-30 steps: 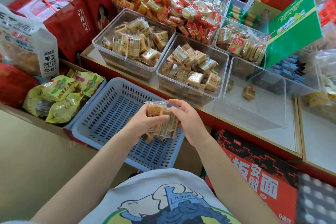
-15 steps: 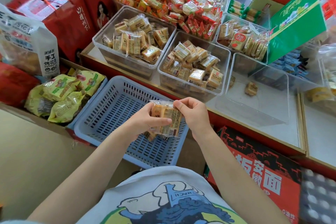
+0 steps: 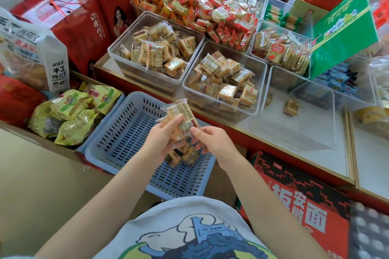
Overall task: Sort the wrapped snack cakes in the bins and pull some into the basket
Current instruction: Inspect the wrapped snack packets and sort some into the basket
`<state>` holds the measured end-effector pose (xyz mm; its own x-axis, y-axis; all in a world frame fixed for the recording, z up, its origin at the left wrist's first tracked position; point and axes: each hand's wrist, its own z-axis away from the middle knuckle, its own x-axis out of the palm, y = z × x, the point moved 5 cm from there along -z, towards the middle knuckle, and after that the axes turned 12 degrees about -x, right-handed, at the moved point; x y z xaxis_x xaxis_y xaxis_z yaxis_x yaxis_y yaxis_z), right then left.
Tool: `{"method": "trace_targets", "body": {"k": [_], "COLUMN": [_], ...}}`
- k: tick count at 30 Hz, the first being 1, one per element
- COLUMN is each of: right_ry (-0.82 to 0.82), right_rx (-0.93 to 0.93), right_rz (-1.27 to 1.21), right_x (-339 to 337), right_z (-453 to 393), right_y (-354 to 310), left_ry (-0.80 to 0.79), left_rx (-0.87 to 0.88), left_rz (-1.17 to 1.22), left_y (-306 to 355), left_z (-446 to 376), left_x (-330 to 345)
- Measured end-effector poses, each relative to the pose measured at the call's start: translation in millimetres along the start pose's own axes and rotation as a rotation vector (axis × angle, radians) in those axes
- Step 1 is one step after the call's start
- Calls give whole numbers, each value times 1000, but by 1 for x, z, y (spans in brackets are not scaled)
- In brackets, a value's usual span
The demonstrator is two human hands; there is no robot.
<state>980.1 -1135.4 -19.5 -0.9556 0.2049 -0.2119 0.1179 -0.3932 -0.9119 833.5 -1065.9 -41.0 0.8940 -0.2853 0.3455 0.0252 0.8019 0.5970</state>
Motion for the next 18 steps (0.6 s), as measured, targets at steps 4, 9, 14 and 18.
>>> {"method": "trace_targets", "body": {"k": [4,9,14,18], "right_ry": [99,140,155,168], "right_rx": [8,-18,-90,-61], "right_rz": [-172,-294,-345,-321], "right_x": [1,-2,-8,-18], "right_z": [-1,-2,-1,0], "right_y": [6,3,-3,-3], "left_ry": [4,8,-11,14], "left_rx": [2,-3,4,50], "left_rz": [-2,27,42,22], "left_y": [-3,-6,1,6], "left_z": [-2,-1,-3,-8], "left_x": [3,11,16,17]}}
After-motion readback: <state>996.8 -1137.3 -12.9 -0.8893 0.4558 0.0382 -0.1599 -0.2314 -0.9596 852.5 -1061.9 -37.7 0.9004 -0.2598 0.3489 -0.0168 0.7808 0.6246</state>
